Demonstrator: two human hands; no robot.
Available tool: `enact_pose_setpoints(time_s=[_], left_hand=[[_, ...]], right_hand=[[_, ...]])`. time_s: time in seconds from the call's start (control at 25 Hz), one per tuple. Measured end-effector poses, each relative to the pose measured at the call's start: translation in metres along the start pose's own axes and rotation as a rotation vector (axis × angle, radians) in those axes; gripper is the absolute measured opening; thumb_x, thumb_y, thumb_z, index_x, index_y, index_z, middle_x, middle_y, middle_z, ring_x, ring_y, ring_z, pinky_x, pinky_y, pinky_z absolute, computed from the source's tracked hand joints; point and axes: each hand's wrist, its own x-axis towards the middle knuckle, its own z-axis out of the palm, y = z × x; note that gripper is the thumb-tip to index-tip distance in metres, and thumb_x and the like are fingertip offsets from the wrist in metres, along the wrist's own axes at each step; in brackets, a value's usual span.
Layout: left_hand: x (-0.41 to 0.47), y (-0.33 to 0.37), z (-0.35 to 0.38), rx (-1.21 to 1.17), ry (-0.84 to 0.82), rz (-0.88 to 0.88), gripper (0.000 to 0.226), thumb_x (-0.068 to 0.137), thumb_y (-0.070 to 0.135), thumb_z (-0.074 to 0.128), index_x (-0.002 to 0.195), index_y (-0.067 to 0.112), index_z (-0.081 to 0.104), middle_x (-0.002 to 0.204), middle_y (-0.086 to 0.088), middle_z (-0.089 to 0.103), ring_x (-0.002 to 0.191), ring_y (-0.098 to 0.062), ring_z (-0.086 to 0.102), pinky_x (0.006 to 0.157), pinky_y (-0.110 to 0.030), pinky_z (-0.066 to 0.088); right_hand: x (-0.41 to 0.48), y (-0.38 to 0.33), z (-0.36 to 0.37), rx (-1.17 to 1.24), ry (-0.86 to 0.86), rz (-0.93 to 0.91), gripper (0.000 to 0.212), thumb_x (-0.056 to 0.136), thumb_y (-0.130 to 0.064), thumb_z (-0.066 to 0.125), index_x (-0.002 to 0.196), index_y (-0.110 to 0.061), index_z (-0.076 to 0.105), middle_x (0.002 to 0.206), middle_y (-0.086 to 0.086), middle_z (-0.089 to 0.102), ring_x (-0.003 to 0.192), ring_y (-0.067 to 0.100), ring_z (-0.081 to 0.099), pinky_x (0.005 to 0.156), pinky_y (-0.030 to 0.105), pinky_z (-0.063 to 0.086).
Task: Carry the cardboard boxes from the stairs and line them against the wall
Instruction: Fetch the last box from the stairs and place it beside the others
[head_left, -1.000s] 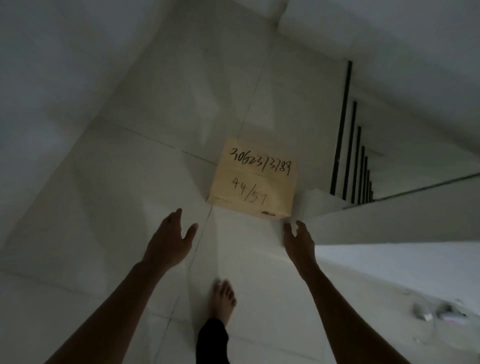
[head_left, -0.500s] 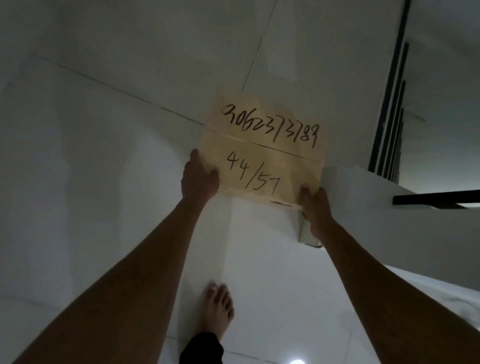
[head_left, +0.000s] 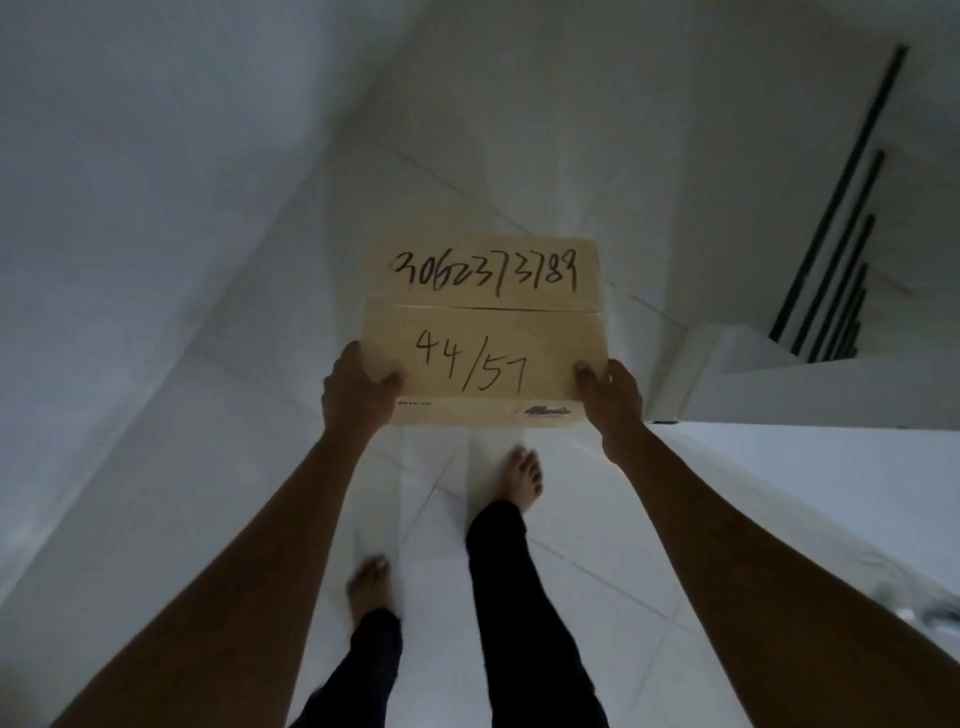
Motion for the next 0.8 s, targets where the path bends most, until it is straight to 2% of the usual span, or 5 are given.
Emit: enact_pose_setpoints(time_s=[0.12, 0.28, 0.48, 0.64, 0.8], left_hand=[[-0.092, -0.068, -0.102, -0.051, 0.089, -0.076, 0.061, 0.084, 0.027, 0.072, 0.139, 0.012, 0.049, 0.136, -0.014, 0.061, 0.124, -0.037, 0.058, 0.103, -0.053, 0.05], [-0.189, -0.19, -0.197, -0.157, 0.231, -0.183, 0.064, 0.083, 0.028, 0.074, 0.14, 0.012, 0.048, 0.135, -0.015, 0.062, 0.122, -0.036, 0.059, 0.101, -0.053, 0.051], [-0.267, -0.335, -0.25, -0.27, 0.431, -0.278, 0.061, 0.083, 0.027, 0.076, 0.138, 0.013, 0.052, 0.128, -0.013, 0.066, 0.113, -0.033, 0.063, 0.088, -0.045, 0.056], [-0.332, -0.445, -0.269, -0.561, 0.534, -0.448, 0.069, 0.082, 0.015, 0.077, 0.144, 0.01, 0.047, 0.139, -0.014, 0.058, 0.124, -0.032, 0.057, 0.099, -0.053, 0.054], [-0.381, -0.559, -0.293, -0.748, 0.624, -0.551, 0.072, 0.081, 0.011, 0.077, 0.146, 0.01, 0.045, 0.142, -0.015, 0.056, 0.128, -0.033, 0.055, 0.101, -0.054, 0.052]], right_hand=[[-0.123, -0.022, 0.03, -0.11, -0.07, -0.089, 0.049, 0.1, -0.037, 0.053, 0.135, -0.003, 0.054, 0.133, 0.02, 0.061, 0.122, 0.041, 0.058, 0.104, 0.052, 0.048], [-0.257, -0.022, 0.106, -0.21, -0.212, -0.267, 0.049, 0.102, -0.036, 0.052, 0.136, -0.002, 0.053, 0.131, 0.019, 0.063, 0.119, 0.04, 0.059, 0.098, 0.043, 0.048], [-0.361, 0.008, 0.209, -0.323, -0.36, -0.471, 0.047, 0.103, -0.034, 0.052, 0.134, 0.001, 0.054, 0.13, 0.021, 0.064, 0.118, 0.041, 0.06, 0.091, 0.037, 0.046], [-0.447, 0.034, 0.285, -0.432, -0.447, -0.633, 0.044, 0.103, -0.03, 0.052, 0.133, 0.002, 0.054, 0.13, 0.022, 0.064, 0.118, 0.042, 0.06, 0.092, 0.039, 0.044], [-0.536, 0.072, 0.366, -0.493, -0.522, -0.746, 0.045, 0.103, -0.029, 0.052, 0.135, 0.002, 0.053, 0.131, 0.022, 0.064, 0.117, 0.042, 0.061, 0.094, 0.039, 0.046]])
